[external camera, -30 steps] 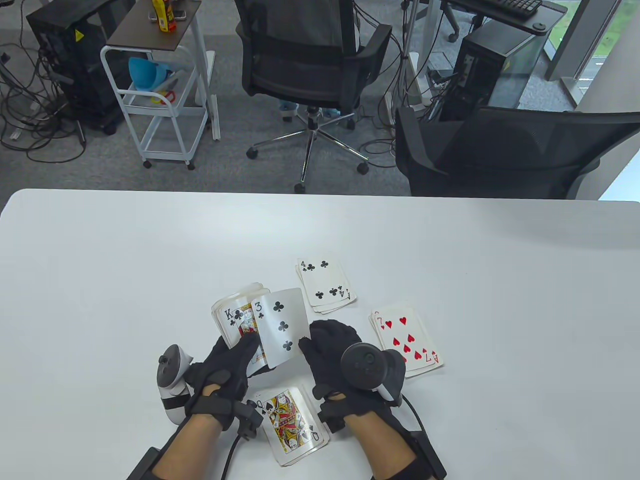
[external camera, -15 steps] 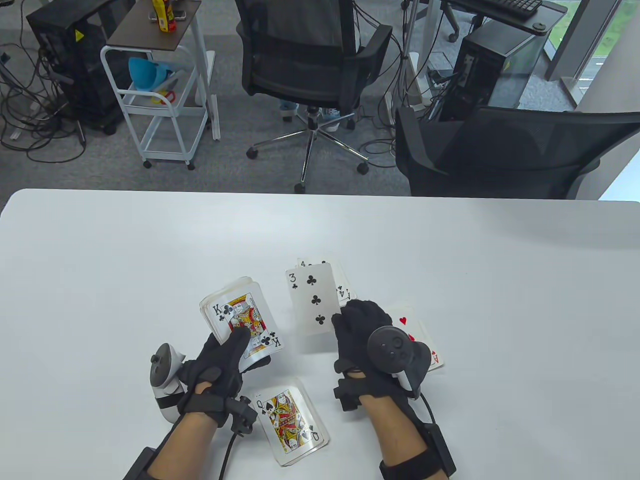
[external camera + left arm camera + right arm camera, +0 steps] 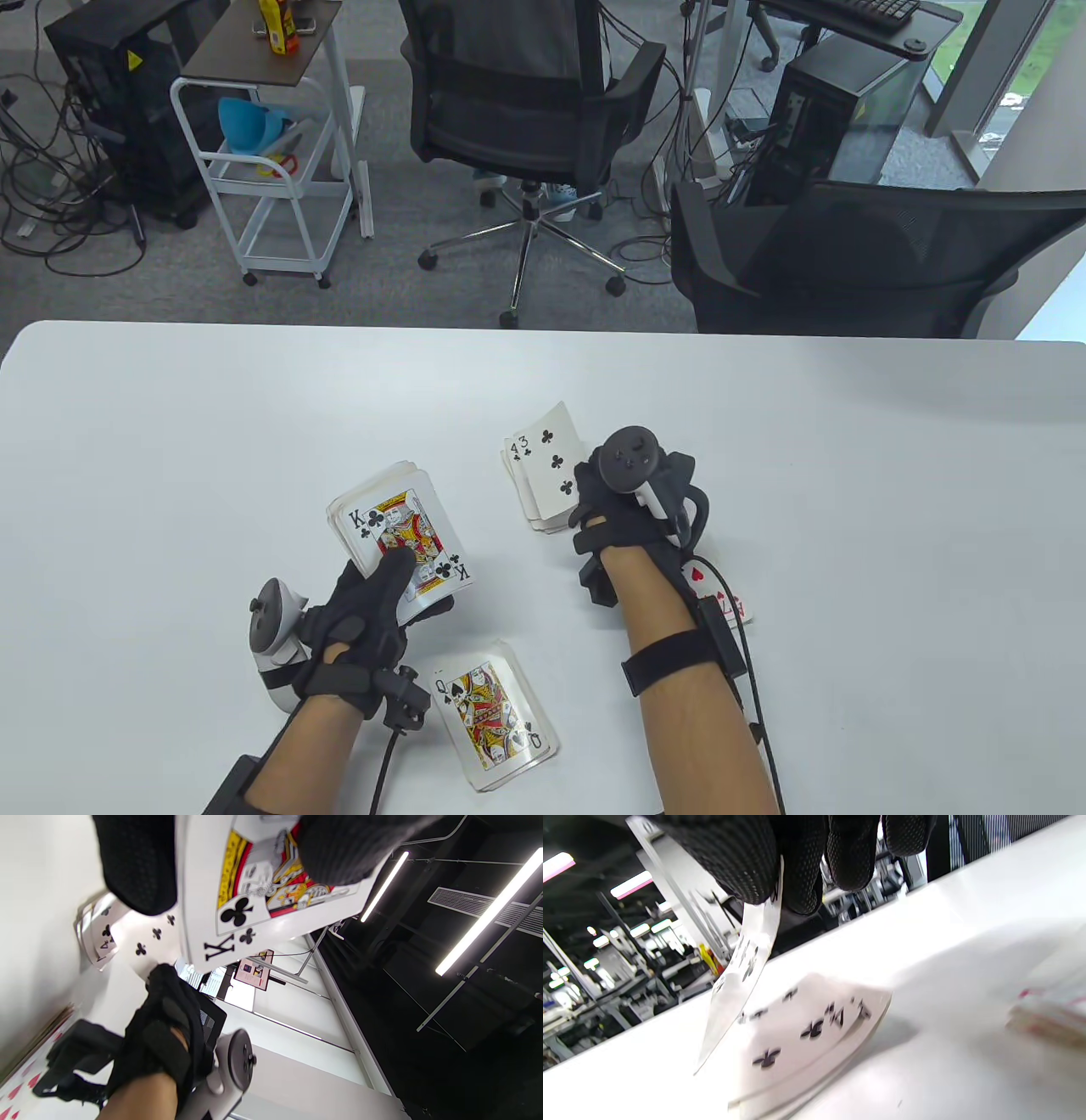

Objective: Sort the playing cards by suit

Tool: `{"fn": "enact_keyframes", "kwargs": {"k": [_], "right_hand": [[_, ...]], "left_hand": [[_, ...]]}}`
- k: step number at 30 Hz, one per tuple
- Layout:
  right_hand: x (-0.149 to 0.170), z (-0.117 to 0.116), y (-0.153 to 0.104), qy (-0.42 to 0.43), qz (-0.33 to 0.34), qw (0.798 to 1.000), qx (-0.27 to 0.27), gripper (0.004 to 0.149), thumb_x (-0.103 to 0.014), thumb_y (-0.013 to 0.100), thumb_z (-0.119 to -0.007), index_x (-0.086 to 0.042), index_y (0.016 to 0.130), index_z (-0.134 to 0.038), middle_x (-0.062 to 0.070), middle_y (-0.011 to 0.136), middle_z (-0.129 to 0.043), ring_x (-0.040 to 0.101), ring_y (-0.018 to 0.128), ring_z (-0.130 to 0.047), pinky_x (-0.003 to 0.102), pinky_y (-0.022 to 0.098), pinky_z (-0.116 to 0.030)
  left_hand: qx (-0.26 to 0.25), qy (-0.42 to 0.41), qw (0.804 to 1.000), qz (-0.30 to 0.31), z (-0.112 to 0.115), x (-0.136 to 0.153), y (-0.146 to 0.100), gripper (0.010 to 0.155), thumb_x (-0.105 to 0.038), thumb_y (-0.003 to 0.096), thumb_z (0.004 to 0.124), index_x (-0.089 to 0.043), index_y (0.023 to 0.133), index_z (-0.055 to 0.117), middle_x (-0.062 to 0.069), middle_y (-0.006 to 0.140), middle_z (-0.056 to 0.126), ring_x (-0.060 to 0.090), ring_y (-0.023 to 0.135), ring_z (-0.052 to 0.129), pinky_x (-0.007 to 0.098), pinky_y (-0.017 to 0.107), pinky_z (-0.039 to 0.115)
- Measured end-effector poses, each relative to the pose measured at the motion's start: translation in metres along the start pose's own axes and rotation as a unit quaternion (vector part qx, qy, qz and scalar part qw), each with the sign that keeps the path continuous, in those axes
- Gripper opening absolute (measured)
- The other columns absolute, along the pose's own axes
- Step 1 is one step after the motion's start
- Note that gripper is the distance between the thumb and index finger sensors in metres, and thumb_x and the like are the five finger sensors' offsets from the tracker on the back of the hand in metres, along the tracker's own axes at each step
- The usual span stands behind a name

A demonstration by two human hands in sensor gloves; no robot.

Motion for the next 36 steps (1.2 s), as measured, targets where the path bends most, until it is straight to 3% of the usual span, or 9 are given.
{"fn": "enact_keyframes", "kwargs": {"k": [3,7,11,18,21,25,30,33,36], "right_hand": [[-0.006,-0.022,0.011,-0.086,-0.021,0.996,-0.015,0.038,-0.032,0.056,-0.084,-0.005,0.084,-0.085,0.025,0.107,-0.057,0.054,0.102,-0.037,0.076,0.066,-0.029],[-0.011,-0.040,0.014,-0.235,-0.029,0.972,0.000,0.041,-0.035,0.054,-0.088,-0.005,0.082,-0.082,0.024,0.108,-0.055,0.054,0.103,-0.036,0.076,0.067,-0.029],[-0.015,-0.036,0.005,-0.248,-0.017,0.969,0.016,0.046,-0.038,0.053,-0.090,-0.007,0.084,-0.078,0.024,0.108,-0.054,0.054,0.103,-0.037,0.076,0.067,-0.029],[-0.035,0.009,-0.049,-0.065,0.097,0.991,0.066,0.043,-0.043,0.057,-0.079,-0.007,0.080,-0.082,0.025,0.107,-0.057,0.054,0.102,-0.038,0.076,0.066,-0.030],[-0.034,0.016,-0.089,0.069,0.171,0.981,0.068,0.043,-0.044,0.057,-0.076,-0.007,0.078,-0.084,0.025,0.106,-0.059,0.055,0.101,-0.039,0.076,0.066,-0.031],[-0.024,0.006,-0.126,0.181,0.205,0.960,0.064,0.046,-0.046,0.058,-0.075,-0.007,0.082,-0.081,0.025,0.106,-0.059,0.055,0.101,-0.042,0.076,0.066,-0.033],[-0.024,-0.007,-0.149,0.221,0.236,0.945,0.046,0.048,-0.046,0.058,-0.072,-0.007,0.086,-0.077,0.025,0.106,-0.059,0.055,0.100,-0.043,0.076,0.066,-0.033],[-0.023,-0.007,-0.152,0.199,0.246,0.946,0.070,0.047,-0.045,0.057,-0.075,-0.007,0.085,-0.077,0.024,0.105,-0.062,0.054,0.100,-0.047,0.075,0.066,-0.037],[-0.024,-0.014,-0.153,0.188,0.254,0.947,0.055,0.050,-0.048,0.057,-0.077,-0.007,0.086,-0.076,0.024,0.105,-0.061,0.055,0.100,-0.047,0.075,0.066,-0.037]], "left_hand": [[0.006,0.004,1.000,-0.006,0.003,0.003,0.001,0.056,-0.046,0.0577,0.081,-0.026,0.106,0.059,0.000,0.103,0.078,0.030,0.086,0.091,0.041,0.055,0.090],[0.031,0.004,0.999,-0.020,0.009,0.007,0.001,0.057,-0.047,0.0579,0.080,-0.026,0.106,0.059,0.000,0.102,0.079,0.030,0.087,0.091,0.041,0.055,0.090],[0.047,0.003,0.999,-0.021,0.014,0.008,0.000,0.057,-0.049,0.0584,0.078,-0.025,0.106,0.059,0.001,0.102,0.079,0.030,0.086,0.091,0.041,0.055,0.090],[0.042,0.009,0.999,-0.023,0.012,0.008,-0.001,0.057,-0.050,0.0586,0.077,-0.025,0.106,0.059,0.001,0.102,0.079,0.030,0.086,0.092,0.041,0.055,0.090],[0.031,0.016,0.999,-0.030,0.011,0.012,0.000,0.056,-0.049,0.0588,0.076,-0.026,0.107,0.058,0.001,0.102,0.079,0.030,0.086,0.091,0.041,0.054,0.090],[0.038,0.020,0.998,-0.043,0.013,0.019,0.001,0.055,-0.052,0.0582,0.077,-0.029,0.106,0.061,0.000,0.102,0.080,0.030,0.086,0.092,0.042,0.052,0.092],[0.040,0.041,0.997,-0.045,0.016,0.025,-0.001,0.055,-0.052,0.0580,0.077,-0.028,0.106,0.063,0.001,0.101,0.081,0.031,0.084,0.093,0.042,0.051,0.093],[0.045,0.049,0.997,-0.047,0.020,0.027,-0.001,0.055,-0.052,0.0578,0.078,-0.028,0.105,0.063,0.002,0.100,0.082,0.031,0.084,0.094,0.042,0.051,0.093],[0.050,0.062,0.996,-0.046,0.024,0.028,0.000,0.056,-0.051,0.0579,0.078,-0.027,0.106,0.062,0.002,0.101,0.081,0.031,0.084,0.093,0.042,0.051,0.093]]}}
Point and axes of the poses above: the tracker on the back of each hand, its own x axis roughly to the little-finger side, its own y axis roughly from the wrist to the fingertips, z = x × y, the point moved 3 cm from there along y, roughly from the wrist to the fingertips
